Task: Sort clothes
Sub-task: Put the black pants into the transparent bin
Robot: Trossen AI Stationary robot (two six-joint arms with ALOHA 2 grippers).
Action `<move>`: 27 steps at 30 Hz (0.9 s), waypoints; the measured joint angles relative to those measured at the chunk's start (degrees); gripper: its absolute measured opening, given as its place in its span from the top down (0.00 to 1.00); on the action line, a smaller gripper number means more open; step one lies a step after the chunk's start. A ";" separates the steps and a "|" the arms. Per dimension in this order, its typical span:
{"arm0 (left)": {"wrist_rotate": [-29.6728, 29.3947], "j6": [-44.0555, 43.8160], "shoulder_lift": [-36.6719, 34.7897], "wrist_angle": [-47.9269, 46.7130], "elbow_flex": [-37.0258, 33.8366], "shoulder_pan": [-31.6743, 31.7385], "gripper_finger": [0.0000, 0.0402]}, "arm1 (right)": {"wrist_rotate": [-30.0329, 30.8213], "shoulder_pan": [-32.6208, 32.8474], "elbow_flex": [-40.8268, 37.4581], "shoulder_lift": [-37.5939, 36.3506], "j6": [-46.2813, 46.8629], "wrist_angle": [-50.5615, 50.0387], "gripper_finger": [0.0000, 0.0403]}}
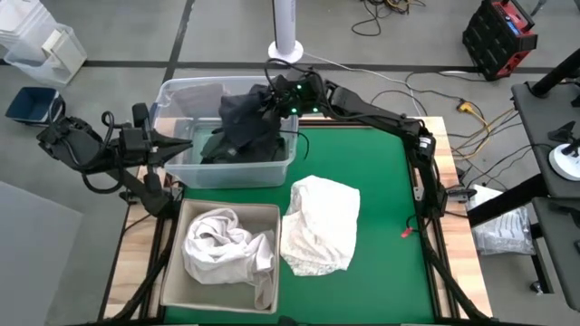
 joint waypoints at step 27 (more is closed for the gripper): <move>0.02 -0.59 0.13 -0.11 -1.20 0.00 1.00 | 4.08 0.91 0.47 -17.92 -14.08 -40.25 0.35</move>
